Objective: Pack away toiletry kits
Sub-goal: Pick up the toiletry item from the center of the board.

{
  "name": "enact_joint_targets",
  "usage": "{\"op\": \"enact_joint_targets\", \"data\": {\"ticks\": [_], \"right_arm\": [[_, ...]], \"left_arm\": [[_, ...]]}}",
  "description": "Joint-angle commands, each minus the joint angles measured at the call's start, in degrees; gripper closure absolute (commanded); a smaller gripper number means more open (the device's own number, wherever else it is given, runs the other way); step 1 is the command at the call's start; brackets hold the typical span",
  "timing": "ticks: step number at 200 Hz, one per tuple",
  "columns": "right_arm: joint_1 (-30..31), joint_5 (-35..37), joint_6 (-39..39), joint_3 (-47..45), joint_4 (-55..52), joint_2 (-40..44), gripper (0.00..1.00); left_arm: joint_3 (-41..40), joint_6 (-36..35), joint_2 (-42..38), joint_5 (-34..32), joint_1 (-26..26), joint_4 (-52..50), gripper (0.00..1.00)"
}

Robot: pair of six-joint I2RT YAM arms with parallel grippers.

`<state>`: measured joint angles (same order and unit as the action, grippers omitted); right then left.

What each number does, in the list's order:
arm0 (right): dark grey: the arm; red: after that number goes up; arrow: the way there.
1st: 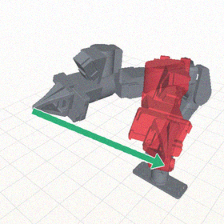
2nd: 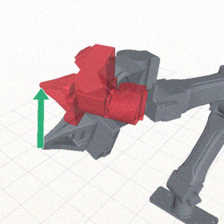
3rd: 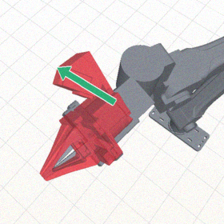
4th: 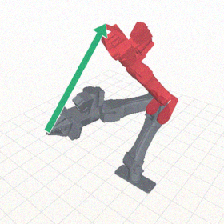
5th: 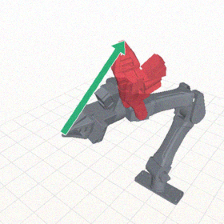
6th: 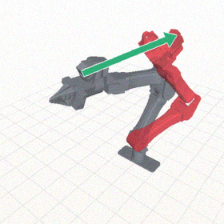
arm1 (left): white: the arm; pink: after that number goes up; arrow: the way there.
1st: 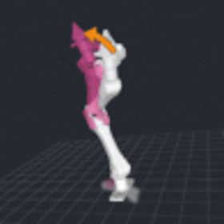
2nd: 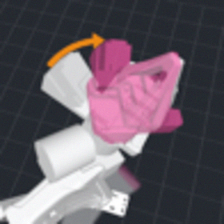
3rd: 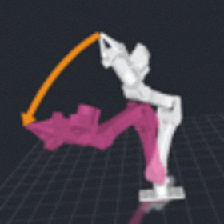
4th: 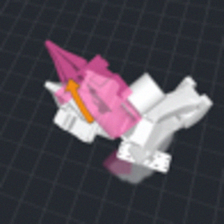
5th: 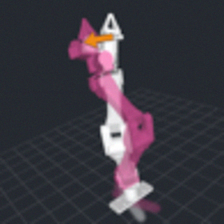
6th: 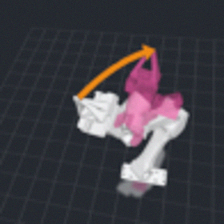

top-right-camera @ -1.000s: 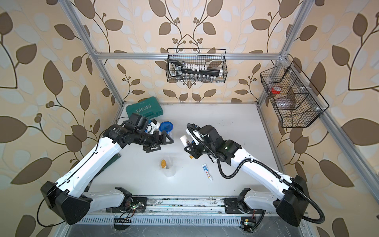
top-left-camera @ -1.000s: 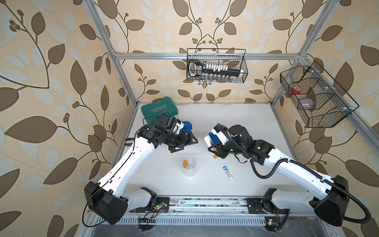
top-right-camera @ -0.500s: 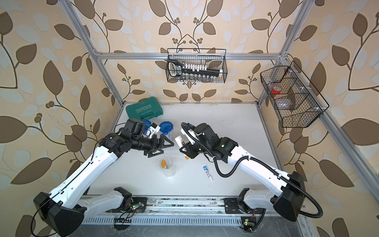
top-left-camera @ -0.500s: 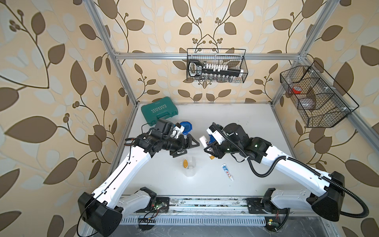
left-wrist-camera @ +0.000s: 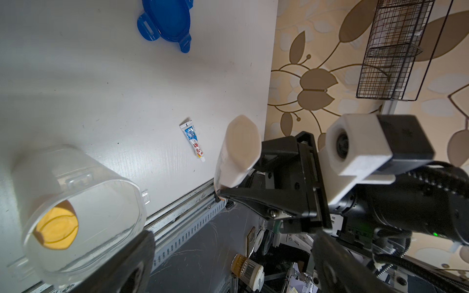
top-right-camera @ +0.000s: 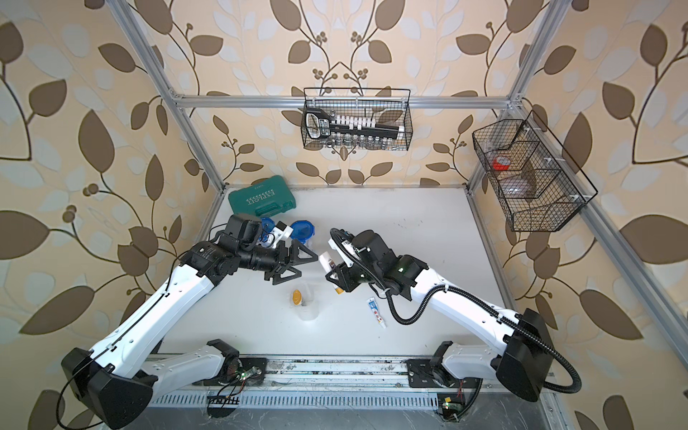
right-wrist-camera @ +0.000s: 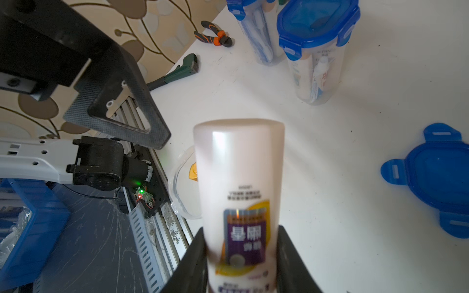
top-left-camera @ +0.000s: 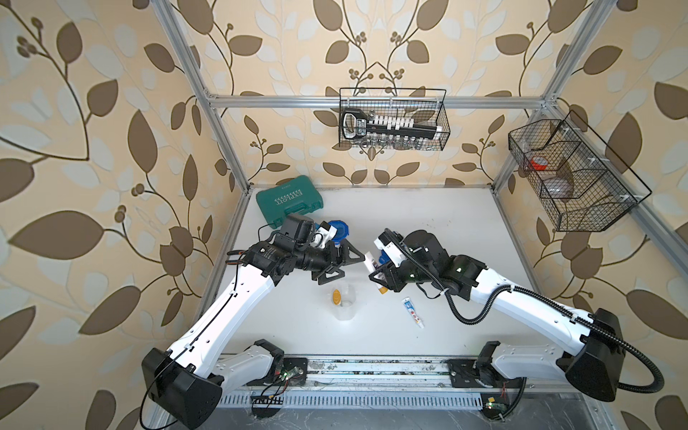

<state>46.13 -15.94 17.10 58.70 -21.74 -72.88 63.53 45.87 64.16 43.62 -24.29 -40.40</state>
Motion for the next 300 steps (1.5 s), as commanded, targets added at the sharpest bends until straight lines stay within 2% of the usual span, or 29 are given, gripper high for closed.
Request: {"op": "enact_joint_targets", "data": {"ticks": [1, 78, 147, 217, 281, 300], "right_arm": [[0.4, -2.9, -0.5, -0.1, 3.2, 0.0, 0.79], [2.0, -6.0, -1.2, 2.0, 3.8, -2.1, 0.78], [2.2, -6.5, -1.8, 3.5, 4.0, -3.4, 0.77], [2.2, -9.5, -2.1, 4.5, 3.5, -4.1, 0.75], [2.3, -8.5, -1.8, 5.6, 2.1, -4.0, 0.63], [2.2, -8.0, -1.7, 6.0, 1.7, -4.1, 0.59]], "left_arm": [[-0.4, 1.3, 1.1, 2.1, 0.4, 3.9, 0.04], [-1.1, 1.1, 5.7, 2.5, -2.4, 6.8, 0.2], [-2.0, -0.7, 6.6, 3.3, -2.4, 5.6, 0.52], [-1.5, -2.4, 7.5, 2.7, -2.4, 4.1, 0.69], [-1.3, -4.0, 6.3, 0.5, -2.3, 2.1, 0.87], [-1.6, -3.9, 5.9, 0.3, -2.0, 2.3, 0.98]]}}
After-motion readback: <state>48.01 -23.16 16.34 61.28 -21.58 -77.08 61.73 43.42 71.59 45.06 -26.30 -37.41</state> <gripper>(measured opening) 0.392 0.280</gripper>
